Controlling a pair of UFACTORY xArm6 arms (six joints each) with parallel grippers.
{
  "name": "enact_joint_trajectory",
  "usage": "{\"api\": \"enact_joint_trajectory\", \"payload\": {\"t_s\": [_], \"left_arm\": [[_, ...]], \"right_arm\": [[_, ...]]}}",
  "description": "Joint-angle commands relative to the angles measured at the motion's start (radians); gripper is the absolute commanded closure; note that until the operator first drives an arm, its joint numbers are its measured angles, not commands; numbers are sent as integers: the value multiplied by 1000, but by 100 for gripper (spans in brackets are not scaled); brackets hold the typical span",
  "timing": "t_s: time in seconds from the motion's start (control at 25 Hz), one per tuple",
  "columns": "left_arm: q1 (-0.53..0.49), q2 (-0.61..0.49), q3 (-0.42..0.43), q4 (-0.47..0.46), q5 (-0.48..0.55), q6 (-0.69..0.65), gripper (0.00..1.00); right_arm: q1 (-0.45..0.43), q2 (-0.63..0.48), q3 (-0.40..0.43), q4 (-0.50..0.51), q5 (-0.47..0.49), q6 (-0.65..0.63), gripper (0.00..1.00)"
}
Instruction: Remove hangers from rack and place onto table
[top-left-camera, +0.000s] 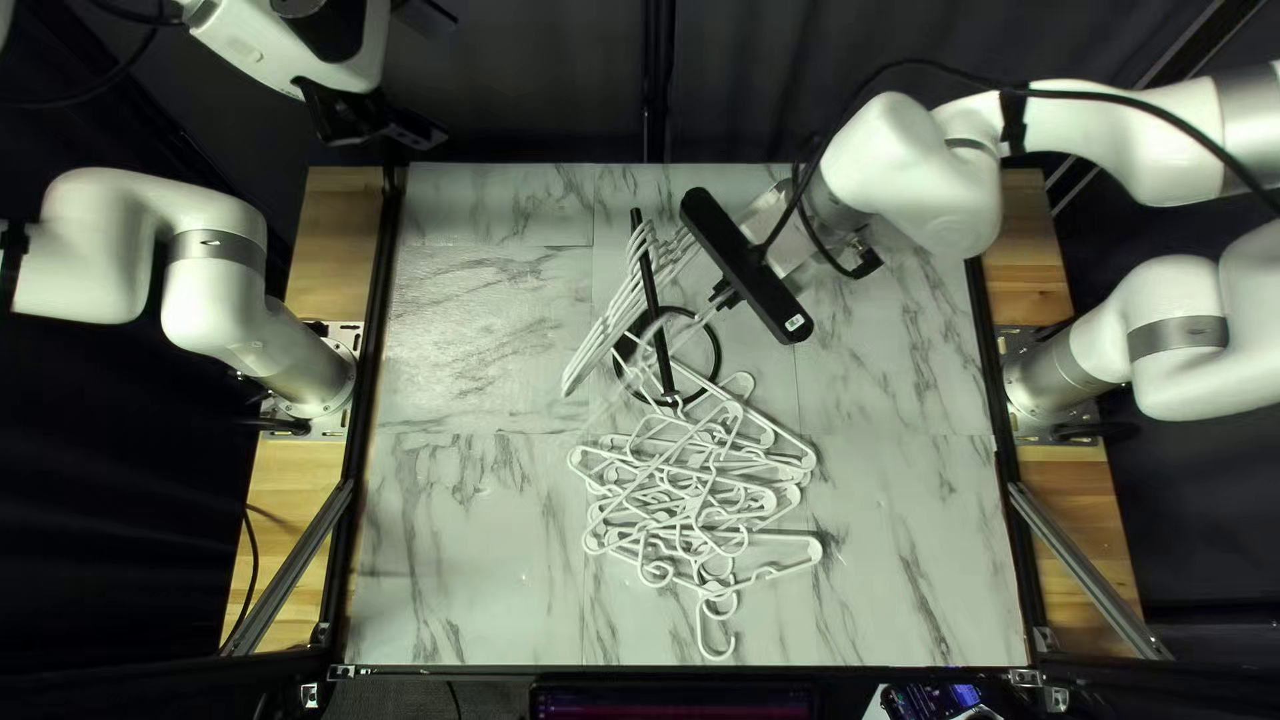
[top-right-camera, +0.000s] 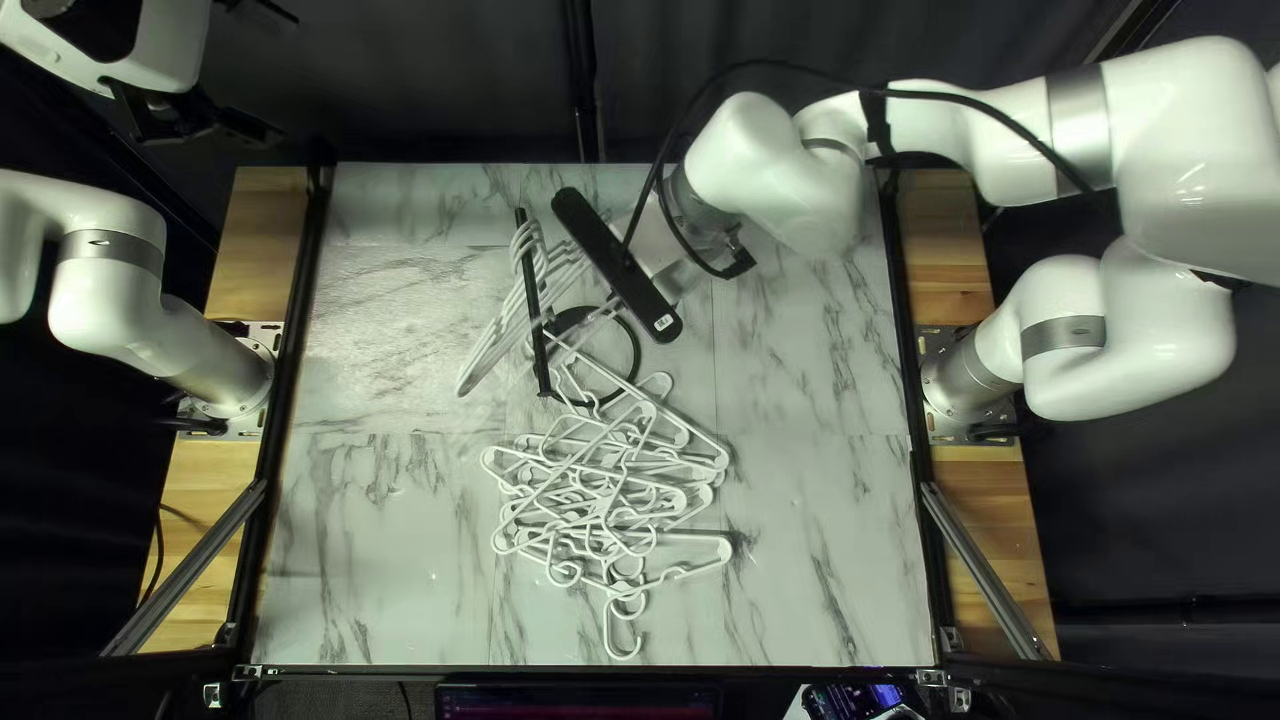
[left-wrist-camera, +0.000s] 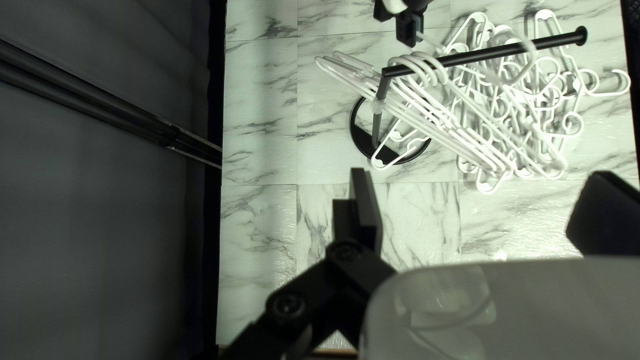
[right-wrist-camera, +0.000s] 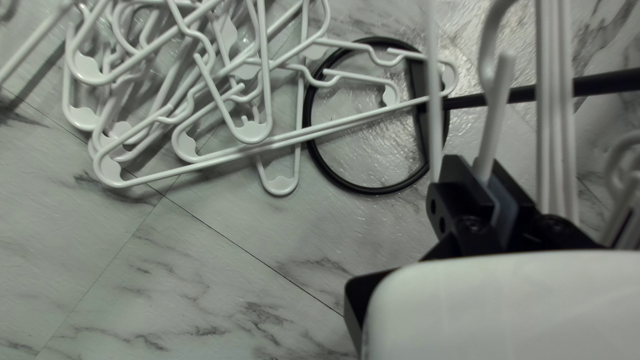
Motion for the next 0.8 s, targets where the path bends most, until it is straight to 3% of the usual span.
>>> {"api": "enact_joint_trajectory", "payload": {"t_s": [0.04,0.24,0.48,0.8], "left_arm": [[0,0,0,0,0,0,0],[0,0,0,0,0,0,0],[0,0,0,0,0,0,0],[0,0,0,0,0,0,0]], "right_arm": [[23,-83,24,-22,29,38,100],[117,-124,30,-133,33,208,100],[257,-96,29,-292,9,455,100],[278,-53,14,-319,-8,489,100]]}}
